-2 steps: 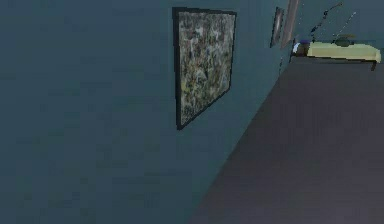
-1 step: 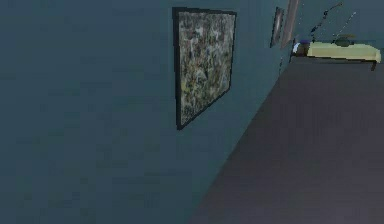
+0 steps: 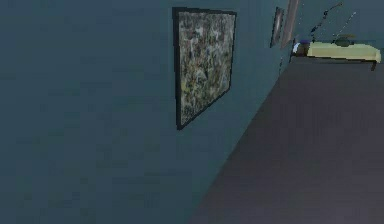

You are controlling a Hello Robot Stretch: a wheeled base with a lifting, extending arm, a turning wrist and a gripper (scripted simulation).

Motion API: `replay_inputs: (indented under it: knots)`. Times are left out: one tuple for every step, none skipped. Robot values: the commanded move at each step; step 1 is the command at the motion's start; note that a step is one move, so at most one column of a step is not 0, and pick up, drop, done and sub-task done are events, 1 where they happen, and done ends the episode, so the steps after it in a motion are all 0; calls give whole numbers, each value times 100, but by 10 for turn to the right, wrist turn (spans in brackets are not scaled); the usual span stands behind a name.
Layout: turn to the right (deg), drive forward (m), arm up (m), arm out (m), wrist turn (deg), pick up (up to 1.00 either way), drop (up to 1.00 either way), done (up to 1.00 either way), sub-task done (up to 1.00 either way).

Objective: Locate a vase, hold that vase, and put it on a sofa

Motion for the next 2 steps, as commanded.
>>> replay_inputs:
  knots:
    - [0, 0, 26, 0, 0, 0, 0, 0, 0]
    - [0, 0, 0, 0, -450, 0, 0, 0, 0]
